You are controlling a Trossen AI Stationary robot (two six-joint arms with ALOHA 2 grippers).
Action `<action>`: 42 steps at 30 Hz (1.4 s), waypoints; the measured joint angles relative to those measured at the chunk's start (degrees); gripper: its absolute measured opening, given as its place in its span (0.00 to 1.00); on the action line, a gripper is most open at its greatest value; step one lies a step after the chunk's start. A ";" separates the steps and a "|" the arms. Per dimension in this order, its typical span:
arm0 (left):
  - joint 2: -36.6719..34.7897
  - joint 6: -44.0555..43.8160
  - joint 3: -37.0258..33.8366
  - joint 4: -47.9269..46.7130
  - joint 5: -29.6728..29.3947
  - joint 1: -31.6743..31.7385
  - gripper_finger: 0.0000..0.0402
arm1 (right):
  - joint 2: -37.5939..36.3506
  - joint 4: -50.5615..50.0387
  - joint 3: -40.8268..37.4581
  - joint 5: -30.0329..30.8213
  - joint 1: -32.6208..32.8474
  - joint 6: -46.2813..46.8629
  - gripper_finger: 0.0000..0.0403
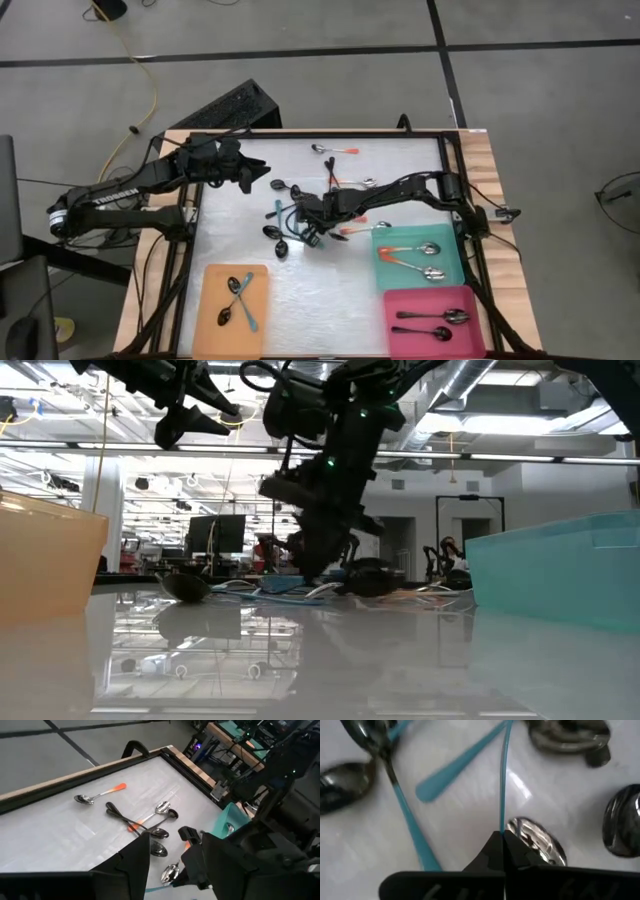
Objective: Sort silverware by color (type)
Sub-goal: Put the blue spoon into the orange bin
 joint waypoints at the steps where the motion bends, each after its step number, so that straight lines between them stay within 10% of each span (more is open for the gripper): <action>1: 0.00 0.38 0.00 0.24 0.01 0.27 0.41 | 0.00 -0.27 0.52 -0.02 -0.35 0.66 0.00; 42: 6.36 9.31 0.00 6.31 11.68 21.47 0.41 | 0.20 10.18 2.65 -0.83 -9.16 0.25 0.00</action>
